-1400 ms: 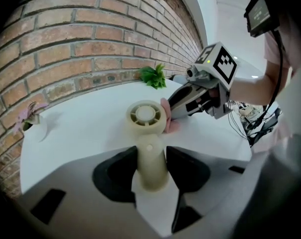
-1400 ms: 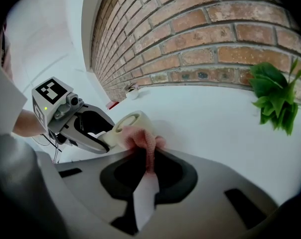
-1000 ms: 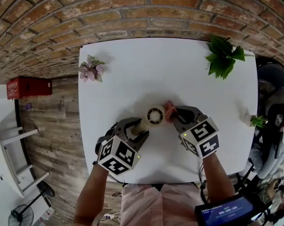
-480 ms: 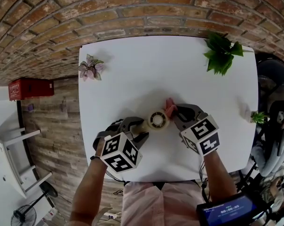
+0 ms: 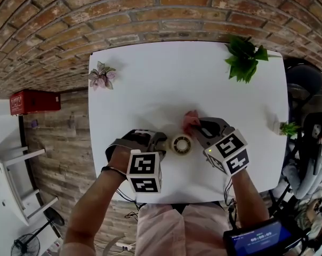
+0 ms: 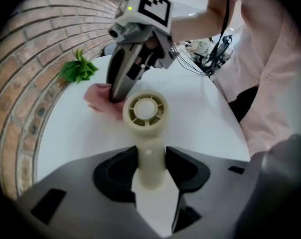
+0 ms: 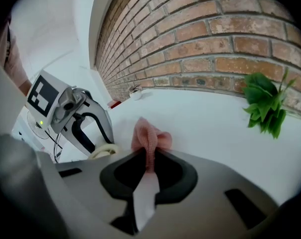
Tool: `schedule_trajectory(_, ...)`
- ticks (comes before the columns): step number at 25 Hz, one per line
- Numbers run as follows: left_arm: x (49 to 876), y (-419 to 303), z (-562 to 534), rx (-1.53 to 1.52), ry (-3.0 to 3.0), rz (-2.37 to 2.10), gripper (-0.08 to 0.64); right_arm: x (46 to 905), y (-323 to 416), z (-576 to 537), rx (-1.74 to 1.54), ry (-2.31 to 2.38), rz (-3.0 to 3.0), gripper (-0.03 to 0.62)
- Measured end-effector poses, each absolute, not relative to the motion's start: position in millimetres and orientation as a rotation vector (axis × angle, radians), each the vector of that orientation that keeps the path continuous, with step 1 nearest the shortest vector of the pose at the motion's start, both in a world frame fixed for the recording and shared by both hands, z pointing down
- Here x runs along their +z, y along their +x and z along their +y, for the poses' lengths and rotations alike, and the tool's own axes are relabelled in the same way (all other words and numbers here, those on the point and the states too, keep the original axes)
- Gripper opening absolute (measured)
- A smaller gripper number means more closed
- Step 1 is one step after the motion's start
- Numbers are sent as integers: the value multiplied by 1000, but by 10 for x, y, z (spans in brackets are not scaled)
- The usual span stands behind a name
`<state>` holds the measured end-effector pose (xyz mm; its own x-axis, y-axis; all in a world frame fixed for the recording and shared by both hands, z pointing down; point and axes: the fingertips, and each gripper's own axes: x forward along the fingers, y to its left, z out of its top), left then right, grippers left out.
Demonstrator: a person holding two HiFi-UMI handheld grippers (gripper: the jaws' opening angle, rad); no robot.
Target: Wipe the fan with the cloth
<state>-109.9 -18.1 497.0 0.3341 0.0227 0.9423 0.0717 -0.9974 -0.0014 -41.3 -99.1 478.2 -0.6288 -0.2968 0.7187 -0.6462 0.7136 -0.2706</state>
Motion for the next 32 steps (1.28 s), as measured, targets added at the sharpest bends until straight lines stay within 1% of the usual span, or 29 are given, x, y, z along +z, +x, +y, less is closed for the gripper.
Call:
schedule_trajectory(3, 4979, -1074, -149, -1788, -2389, -197, 189, 4664, -412, -993, 609, 682, -2276, 48)
schedule_trajectory(6, 4999, -1094, -196, -1792, -2235, -272, 186, 4628, -468, -929, 454, 564, -2291, 48)
schedule_trajectory(14, 5024, -1094, -254, -1715, -1947, -427, 183, 4781, -668, -662, 33, 64, -2285, 48)
schedule_trajectory(17, 5040, -1071, -250, -1666, -1853, -477, 181, 4810, -708, -570, -210, -186, -2242, 46)
schedule_trajectory(19, 5044, -1052, -240, -1644, -1820, -507, 181, 4816, -747, -529, -313, -311, -2209, 44)
schedule_trajectory(24, 5047, -1040, -203, -1634, -1801, -545, 180, 4854, -845, -414, -376, -433, -2190, 43)
schedule_trajectory(32, 5062, -1049, -231, -1664, -1820, -508, 179, 4857, -690, -330, -405, -475, -2142, 40)
